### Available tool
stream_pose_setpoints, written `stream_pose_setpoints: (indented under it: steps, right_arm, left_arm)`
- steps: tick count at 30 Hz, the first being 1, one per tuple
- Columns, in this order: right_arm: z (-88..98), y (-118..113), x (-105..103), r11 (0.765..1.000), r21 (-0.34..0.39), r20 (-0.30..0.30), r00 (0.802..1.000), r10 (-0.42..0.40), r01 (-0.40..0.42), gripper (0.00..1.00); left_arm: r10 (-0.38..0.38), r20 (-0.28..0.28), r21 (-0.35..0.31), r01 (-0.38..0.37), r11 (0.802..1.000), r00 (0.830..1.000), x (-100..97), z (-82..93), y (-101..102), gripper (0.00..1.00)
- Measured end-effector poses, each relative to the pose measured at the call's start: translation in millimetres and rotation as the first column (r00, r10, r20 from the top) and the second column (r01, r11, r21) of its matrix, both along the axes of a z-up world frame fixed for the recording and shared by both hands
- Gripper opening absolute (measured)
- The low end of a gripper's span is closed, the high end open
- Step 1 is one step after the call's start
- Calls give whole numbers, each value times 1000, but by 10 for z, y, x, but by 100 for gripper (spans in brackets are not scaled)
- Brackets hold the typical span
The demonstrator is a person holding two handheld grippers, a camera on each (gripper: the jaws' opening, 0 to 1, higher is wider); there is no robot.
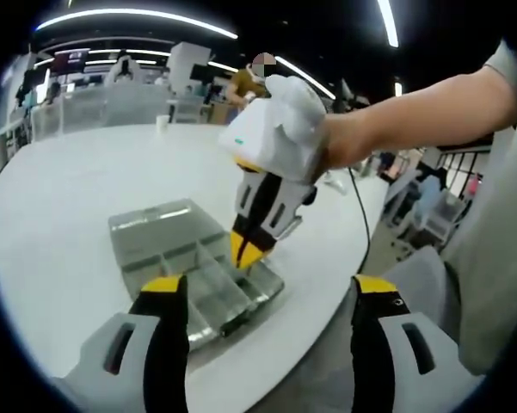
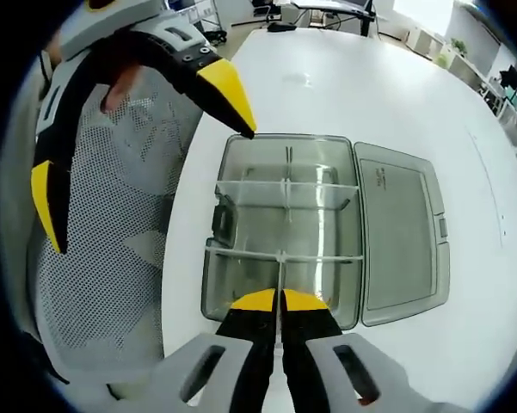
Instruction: Insert the divider into the dual guide fixture by aligning both edges with the guide slots and pushing it downward to the bottom, including one-sided entry, uneven engagement, binding, and posture correction.
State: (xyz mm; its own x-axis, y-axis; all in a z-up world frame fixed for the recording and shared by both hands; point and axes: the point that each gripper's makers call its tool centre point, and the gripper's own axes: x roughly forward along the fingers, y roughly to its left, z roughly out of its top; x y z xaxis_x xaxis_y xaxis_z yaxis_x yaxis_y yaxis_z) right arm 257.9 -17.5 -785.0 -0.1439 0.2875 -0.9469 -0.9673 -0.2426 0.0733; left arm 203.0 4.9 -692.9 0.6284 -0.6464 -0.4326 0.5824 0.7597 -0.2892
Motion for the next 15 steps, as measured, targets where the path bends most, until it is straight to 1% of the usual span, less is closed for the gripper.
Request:
stream_pose_setpoints:
  steps: [8,12,15]
  right_arm:
    - [9,-5,-13,1000,0,11,1000,-8,8,0]
    - [11,-5,-5,999,2,11,999,-34,34,0]
    - [10,-4,1,1000,12,19,999,-26,26,0]
  left_arm:
    - [0,3,-1,0,1000,1000,12,5,0,75]
    - [-1,3,-1,1,1000,1000,9,4,3,75]
    - [1,6,1,-1,1000,1000,10,10,23,75]
